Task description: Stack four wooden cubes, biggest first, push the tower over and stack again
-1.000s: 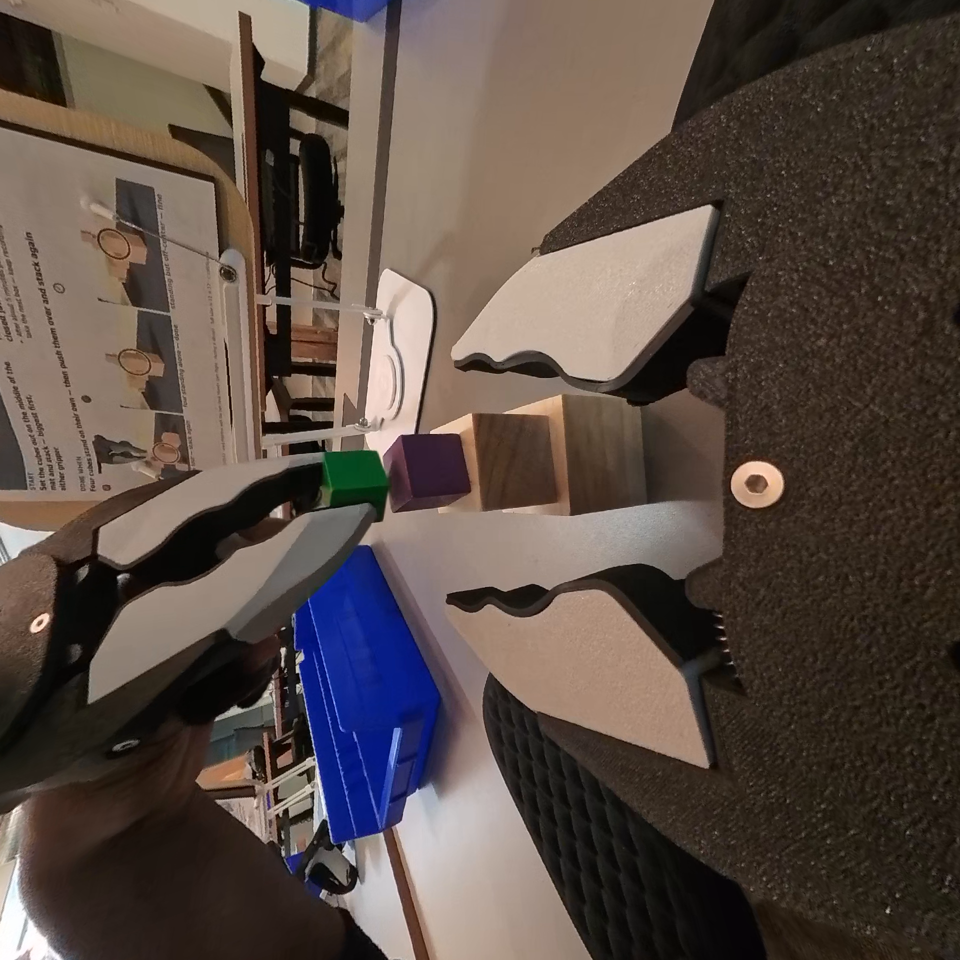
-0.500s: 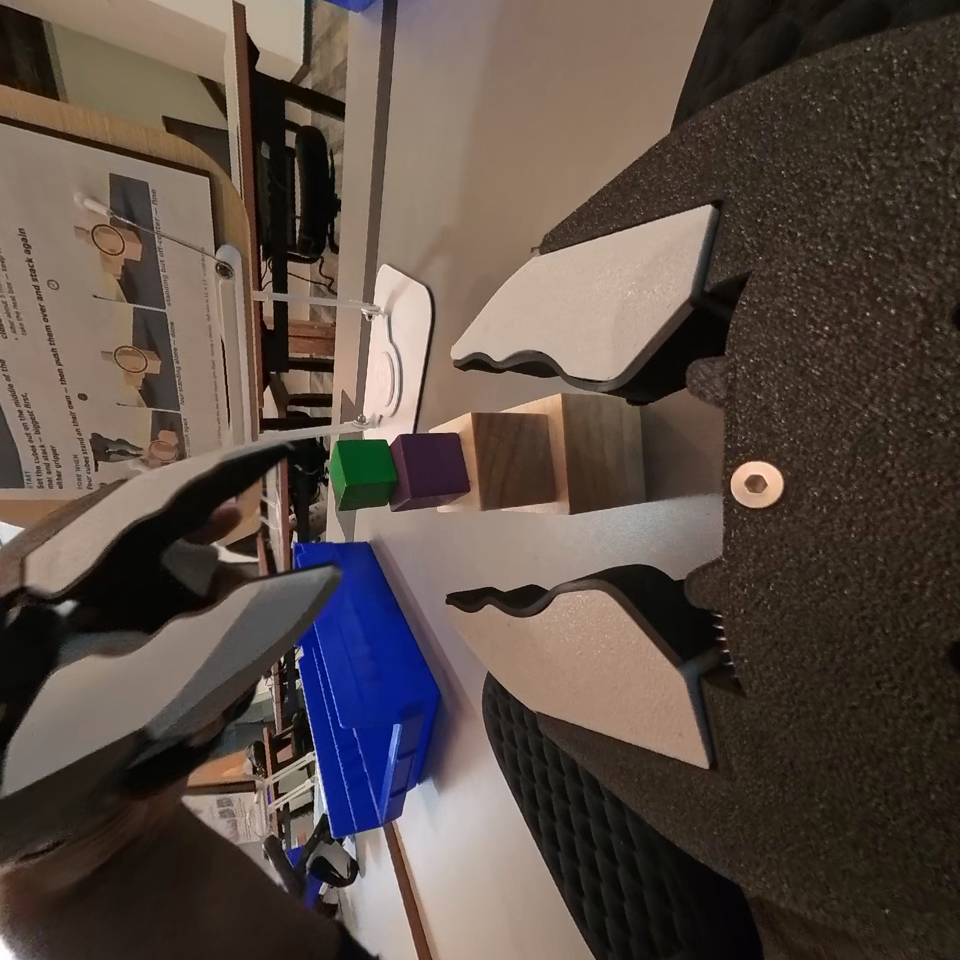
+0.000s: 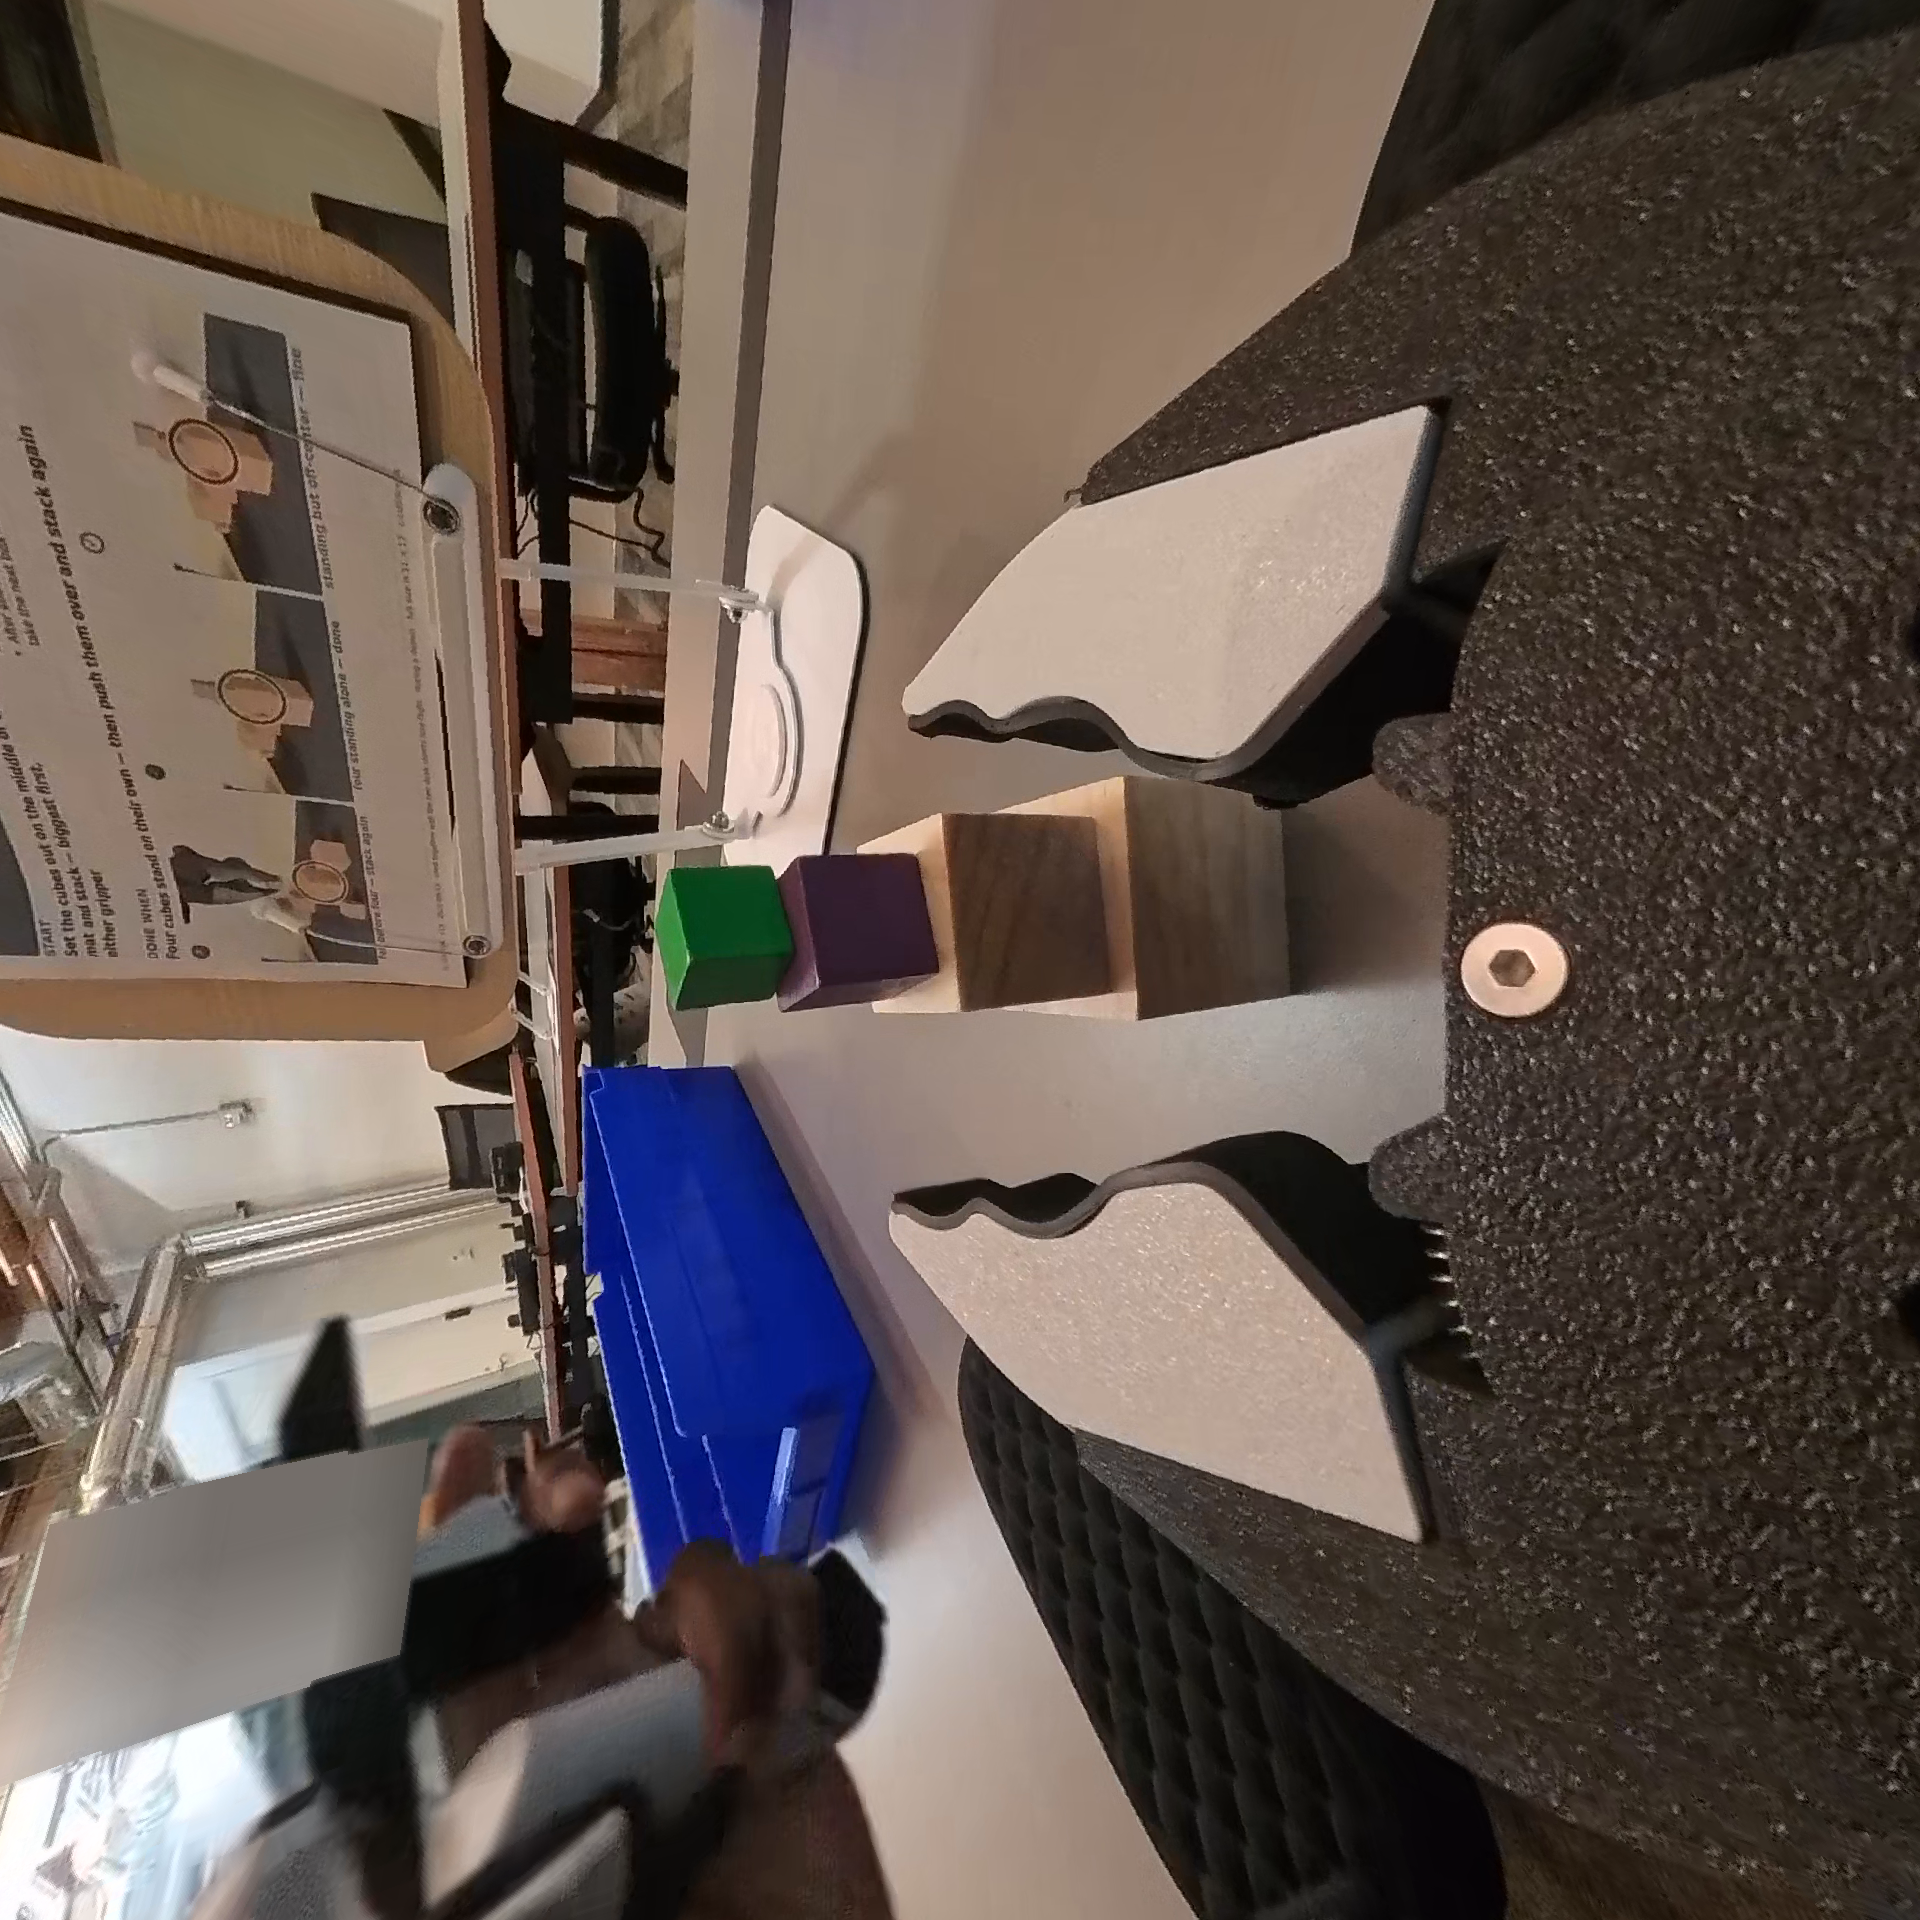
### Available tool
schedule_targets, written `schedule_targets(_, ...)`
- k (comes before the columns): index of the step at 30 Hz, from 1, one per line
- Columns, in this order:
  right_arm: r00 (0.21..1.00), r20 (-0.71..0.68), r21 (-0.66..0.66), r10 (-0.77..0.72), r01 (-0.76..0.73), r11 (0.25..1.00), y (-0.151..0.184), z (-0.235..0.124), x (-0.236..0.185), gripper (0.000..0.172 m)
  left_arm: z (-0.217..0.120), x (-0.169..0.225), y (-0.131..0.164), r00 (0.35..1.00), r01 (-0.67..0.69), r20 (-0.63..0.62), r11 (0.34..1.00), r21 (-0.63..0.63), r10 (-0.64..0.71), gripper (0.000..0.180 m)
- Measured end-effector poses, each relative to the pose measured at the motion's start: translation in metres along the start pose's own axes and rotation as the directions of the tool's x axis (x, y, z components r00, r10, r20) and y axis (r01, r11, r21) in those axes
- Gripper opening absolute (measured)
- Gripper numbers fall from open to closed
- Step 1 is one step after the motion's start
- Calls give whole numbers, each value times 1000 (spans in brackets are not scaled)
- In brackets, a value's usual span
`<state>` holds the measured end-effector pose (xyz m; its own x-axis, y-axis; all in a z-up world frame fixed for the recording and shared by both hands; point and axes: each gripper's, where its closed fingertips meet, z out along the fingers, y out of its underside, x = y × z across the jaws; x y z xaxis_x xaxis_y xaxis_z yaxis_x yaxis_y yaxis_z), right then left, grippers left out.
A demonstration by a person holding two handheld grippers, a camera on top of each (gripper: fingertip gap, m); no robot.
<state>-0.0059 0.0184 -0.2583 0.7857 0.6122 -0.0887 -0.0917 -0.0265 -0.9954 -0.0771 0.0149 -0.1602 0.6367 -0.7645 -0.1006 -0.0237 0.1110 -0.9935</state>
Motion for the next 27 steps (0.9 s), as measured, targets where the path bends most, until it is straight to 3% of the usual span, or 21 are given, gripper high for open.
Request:
schedule_targets(4, 1000, 4, 4, 0, 0, 1000, -1, -1, -1, 82, -27, -12, 17, 972, -10, 235, 998, 57, -4, 146)
schedule_targets(9, 1000, 12, 1, 8, -8, 1000, 0, -1, -1, 84, -54, -20, 33, 912, -9, 408, 994, 109, -37, 146)
schedule_targets(13, 999, 41, -8, 22, -22, 1000, 0, -1, -3, 94, -52, -15, 67, 919, 61, 385, 995, 81, -87, 146)
schedule_targets(18, 996, 87, 19, -16, 14, 1000, -30, -9, 9, 103, -59, -11, 59, 921, 20, 383, 990, 141, -73, 142)
schedule_targets(22, 955, 286, 2, -80, 83, 997, -56, -18, 20, 100, -59, -11, 59, 926, 28, 370, 989, 146, -81, 141)
schedule_targets(27, 846, 495, -140, -199, 304, 942, -45, -32, 43, 99, -59, -9, 59, 930, 26, 358, 988, 154, -81, 140)
